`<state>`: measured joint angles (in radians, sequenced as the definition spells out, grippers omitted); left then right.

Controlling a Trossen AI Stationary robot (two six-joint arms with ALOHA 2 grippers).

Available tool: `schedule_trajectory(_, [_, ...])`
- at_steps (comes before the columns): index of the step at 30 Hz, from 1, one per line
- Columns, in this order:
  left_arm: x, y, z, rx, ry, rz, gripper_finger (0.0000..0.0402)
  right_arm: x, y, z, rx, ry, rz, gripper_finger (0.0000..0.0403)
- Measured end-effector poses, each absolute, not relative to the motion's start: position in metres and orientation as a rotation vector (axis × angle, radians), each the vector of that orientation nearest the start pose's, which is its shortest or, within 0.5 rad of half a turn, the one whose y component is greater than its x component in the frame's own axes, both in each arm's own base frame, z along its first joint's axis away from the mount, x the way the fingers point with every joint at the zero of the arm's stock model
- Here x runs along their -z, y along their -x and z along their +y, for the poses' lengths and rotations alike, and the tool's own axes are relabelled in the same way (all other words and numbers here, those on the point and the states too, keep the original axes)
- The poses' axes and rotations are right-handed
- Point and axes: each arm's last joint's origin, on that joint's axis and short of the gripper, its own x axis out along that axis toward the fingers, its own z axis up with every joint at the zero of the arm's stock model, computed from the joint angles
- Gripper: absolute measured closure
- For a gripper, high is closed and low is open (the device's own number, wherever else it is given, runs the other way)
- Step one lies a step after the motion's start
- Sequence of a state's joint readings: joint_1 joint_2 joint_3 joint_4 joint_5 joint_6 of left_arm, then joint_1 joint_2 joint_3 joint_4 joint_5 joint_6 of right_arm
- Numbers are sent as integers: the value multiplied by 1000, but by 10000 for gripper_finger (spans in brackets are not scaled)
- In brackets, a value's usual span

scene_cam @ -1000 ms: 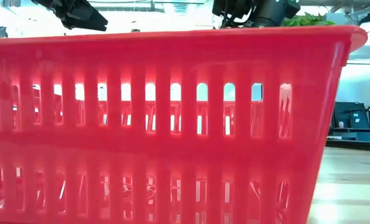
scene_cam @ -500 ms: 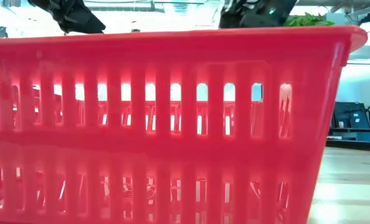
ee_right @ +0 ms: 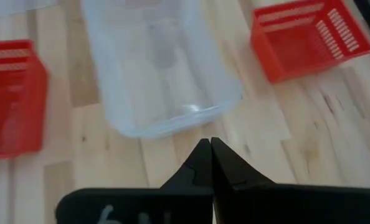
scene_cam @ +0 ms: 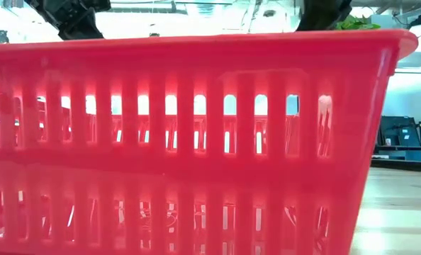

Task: Stack baskets by color
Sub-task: Stack the middle left red bin on top of the top red bin

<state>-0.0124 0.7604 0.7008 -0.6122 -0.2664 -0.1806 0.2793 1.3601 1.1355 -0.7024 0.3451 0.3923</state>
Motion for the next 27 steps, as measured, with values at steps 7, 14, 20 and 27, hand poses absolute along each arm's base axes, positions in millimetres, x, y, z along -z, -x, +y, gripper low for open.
schedule_trajectory(7, [-286, -153, -2, -205, 145, 797, 174, -290, -261, 87, 176, -28, 841, 396])
schedule_trajectory(14, [-290, -154, -29, -130, 150, 1066, 174, -290, -259, 89, 191, -5, 830, 396])
schedule_trajectory(20, [-272, -155, -69, -51, 96, 1244, 174, -290, -260, 89, 174, 34, 833, 396])
schedule_trajectory(27, [-246, -159, -102, -123, -26, 1280, 174, -290, -260, 89, 169, 40, 829, 396])
